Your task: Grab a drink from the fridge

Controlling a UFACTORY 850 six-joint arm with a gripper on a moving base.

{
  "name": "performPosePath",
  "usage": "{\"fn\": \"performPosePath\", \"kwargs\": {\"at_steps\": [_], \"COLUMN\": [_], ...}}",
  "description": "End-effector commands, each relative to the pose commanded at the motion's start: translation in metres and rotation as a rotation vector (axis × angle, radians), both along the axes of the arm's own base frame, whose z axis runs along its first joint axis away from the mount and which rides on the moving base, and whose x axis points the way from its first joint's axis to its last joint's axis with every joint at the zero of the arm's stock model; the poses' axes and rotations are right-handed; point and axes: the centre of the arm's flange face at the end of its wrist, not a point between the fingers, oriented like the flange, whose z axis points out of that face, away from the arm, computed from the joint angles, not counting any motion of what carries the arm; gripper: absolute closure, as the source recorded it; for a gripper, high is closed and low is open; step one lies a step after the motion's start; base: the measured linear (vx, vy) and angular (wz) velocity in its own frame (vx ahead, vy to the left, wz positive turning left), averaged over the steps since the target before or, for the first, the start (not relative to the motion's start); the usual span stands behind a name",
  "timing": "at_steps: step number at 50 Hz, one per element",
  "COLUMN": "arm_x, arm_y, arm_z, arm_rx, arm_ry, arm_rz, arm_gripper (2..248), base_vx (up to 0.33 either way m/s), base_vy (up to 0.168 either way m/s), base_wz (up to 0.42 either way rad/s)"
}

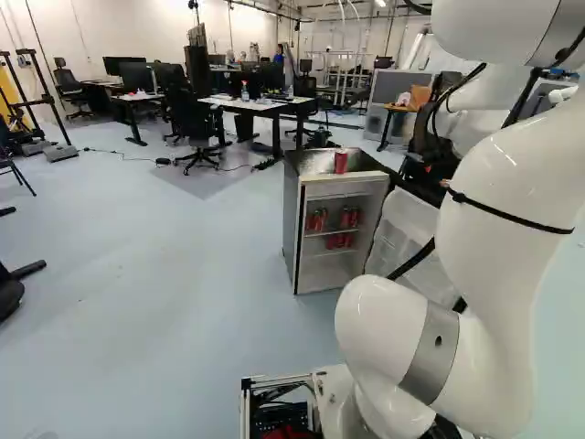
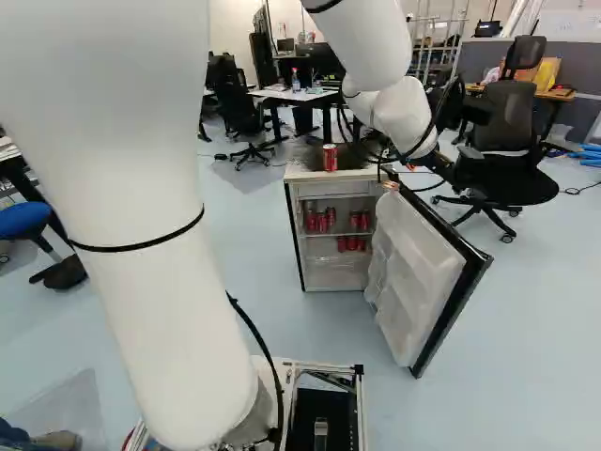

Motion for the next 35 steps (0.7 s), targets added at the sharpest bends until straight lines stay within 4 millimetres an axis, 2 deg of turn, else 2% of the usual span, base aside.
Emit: {"fn": "performPosePath", "kwargs": {"at_steps": [35], "arm_x": [-0.003], "arm_y": [-0.05], "arm_z": [-0.012], "arm_rx": [0.199], "arm_ry": [0.058], "arm_rz": [-0.097], "arm_gripper": [3], "base_vx": [0.0], "base_vy": [0.0], "base_wz": [0.0]}}
